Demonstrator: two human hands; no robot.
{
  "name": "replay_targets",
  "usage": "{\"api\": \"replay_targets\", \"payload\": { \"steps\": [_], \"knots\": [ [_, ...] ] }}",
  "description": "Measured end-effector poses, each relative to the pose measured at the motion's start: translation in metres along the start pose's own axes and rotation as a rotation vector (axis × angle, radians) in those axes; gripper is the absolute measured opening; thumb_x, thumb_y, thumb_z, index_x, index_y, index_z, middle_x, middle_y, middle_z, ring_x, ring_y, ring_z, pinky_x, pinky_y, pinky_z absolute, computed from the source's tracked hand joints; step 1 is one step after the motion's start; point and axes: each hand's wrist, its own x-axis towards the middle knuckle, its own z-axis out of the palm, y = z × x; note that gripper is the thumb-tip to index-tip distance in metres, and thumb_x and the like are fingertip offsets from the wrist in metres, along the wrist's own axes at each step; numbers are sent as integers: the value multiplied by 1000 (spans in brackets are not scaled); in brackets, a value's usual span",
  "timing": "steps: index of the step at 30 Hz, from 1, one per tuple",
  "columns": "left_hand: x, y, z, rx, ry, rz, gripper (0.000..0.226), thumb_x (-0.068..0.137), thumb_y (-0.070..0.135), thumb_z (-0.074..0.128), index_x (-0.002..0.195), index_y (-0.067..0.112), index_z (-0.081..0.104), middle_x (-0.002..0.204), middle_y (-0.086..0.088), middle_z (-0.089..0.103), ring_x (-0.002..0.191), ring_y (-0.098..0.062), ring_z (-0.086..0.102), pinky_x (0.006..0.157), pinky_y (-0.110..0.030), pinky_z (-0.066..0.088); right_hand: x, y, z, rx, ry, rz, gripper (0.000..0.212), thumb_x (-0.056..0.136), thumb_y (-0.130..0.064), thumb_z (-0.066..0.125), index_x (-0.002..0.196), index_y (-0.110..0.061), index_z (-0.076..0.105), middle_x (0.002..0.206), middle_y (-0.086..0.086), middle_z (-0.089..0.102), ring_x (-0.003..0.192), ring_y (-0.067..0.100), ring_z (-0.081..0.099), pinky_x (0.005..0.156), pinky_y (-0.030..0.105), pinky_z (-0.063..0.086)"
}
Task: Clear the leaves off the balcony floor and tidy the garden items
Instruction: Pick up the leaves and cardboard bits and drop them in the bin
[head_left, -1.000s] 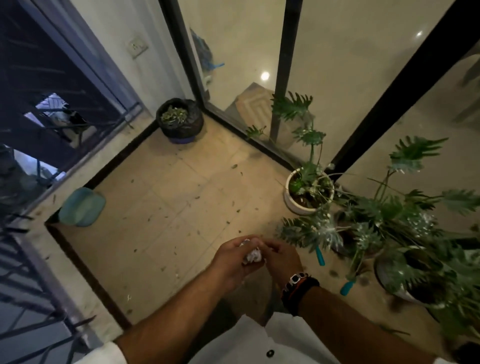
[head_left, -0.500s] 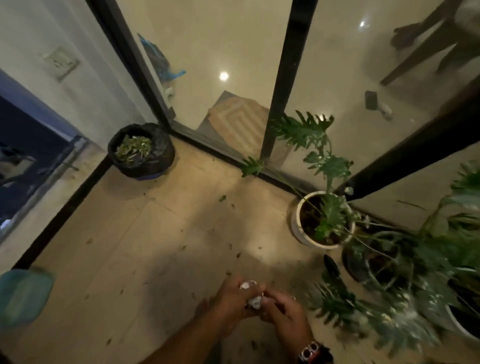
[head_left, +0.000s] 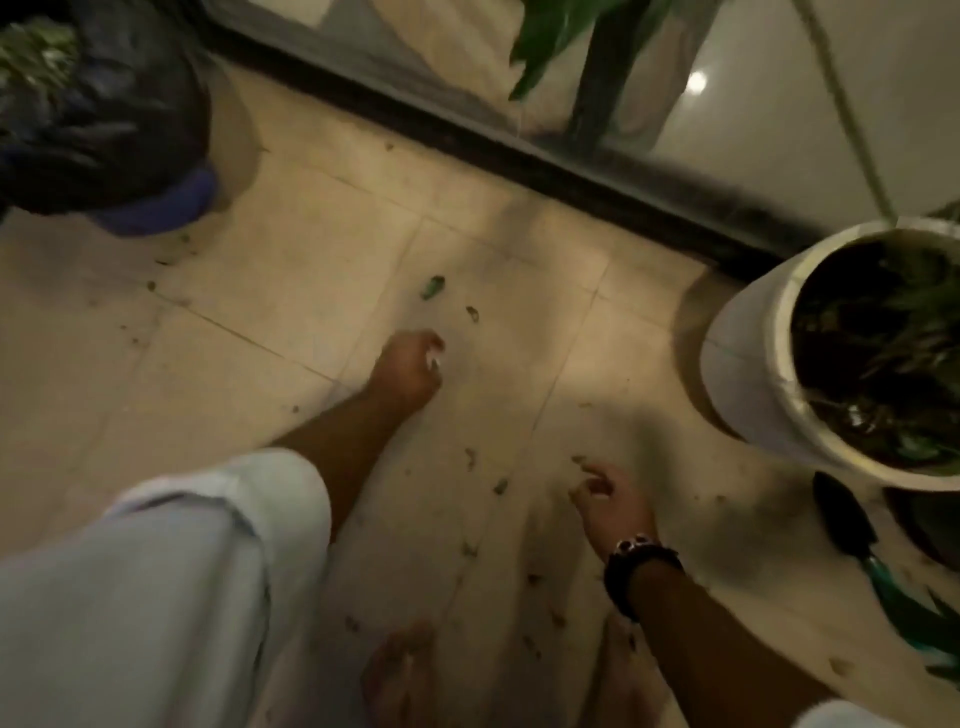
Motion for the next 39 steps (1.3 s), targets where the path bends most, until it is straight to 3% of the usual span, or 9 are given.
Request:
{"api": "replay_targets", "payload": {
  "steps": [4, 9, 15, 18, 22, 25, 31, 36, 39],
  "knots": [
    [59, 1, 14, 51, 103, -15, 55, 91, 12, 56, 144, 11, 41, 141, -22, 38, 121, -40, 50, 106, -38, 40, 54, 22, 15, -274, 121, -53, 44, 81, -24, 69, 124, -27, 60, 117, 10, 62, 108, 29, 58, 94, 41, 49],
    [108, 1, 20, 183, 124, 32, 64, 93, 11, 50, 152, 9, 25, 153, -20, 26, 132, -39, 43, 108, -40, 36, 75, 49, 21, -443, 225, -74, 51, 80, -21, 71, 129, -25, 57, 125, 12, 53, 116, 30, 50, 97, 32, 43],
    [128, -5, 32, 290, 250, 50, 31, 94, 13, 48, 122, 8, 59, 129, -24, 48, 114, -43, 52, 97, -43, 44, 85, 70, 27, -563, 254, -315, 38, 78, -24, 73, 115, -20, 63, 109, 9, 59, 101, 30, 56, 85, 36, 48],
    [123, -11, 32, 330, 232, 65, 27, 92, 18, 51, 112, 6, 65, 119, -24, 59, 110, -43, 56, 95, -43, 46, 86, 73, 26, -609, 247, -369, 33, 80, -24, 72, 112, -21, 65, 107, 7, 61, 98, 28, 57, 83, 34, 47],
    [110, -10, 34, 302, 122, 146, 30, 89, 20, 60, 119, 14, 60, 115, -18, 63, 106, -35, 60, 82, -38, 47, 82, 68, 26, -549, 235, -333, 33, 81, -24, 72, 113, -21, 65, 110, 6, 61, 103, 26, 56, 87, 31, 45],
    [110, 6, 35, 289, 67, 225, 47, 92, 21, 60, 137, 19, 49, 124, -17, 59, 114, -34, 56, 91, -41, 45, 80, 66, 26, -481, 239, -297, 32, 81, -23, 71, 112, -21, 66, 109, 5, 61, 103, 23, 55, 85, 29, 43],
    [115, 19, 57, 428, 87, 258, 27, 96, 23, 56, 118, 8, 62, 119, -20, 55, 108, -37, 54, 85, -40, 45, 78, 72, 27, -516, 237, -311, 33, 81, -24, 71, 113, -20, 65, 109, 6, 61, 104, 24, 55, 85, 29, 44],
    [107, 5, 62, 387, 148, 202, 27, 97, 24, 52, 114, 6, 62, 117, -22, 59, 107, -38, 56, 87, -42, 47, 76, 77, 31, -471, 267, -322, 28, 79, -21, 72, 107, -20, 67, 105, 5, 61, 99, 23, 58, 84, 29, 46],
    [103, 4, 60, 317, 158, 172, 25, 95, 20, 53, 117, 10, 54, 114, -21, 59, 101, -37, 59, 74, -40, 46, 73, 75, 34, -458, 296, -291, 29, 80, -21, 72, 109, -20, 66, 105, 3, 61, 100, 21, 57, 80, 23, 40]
  ]
}}
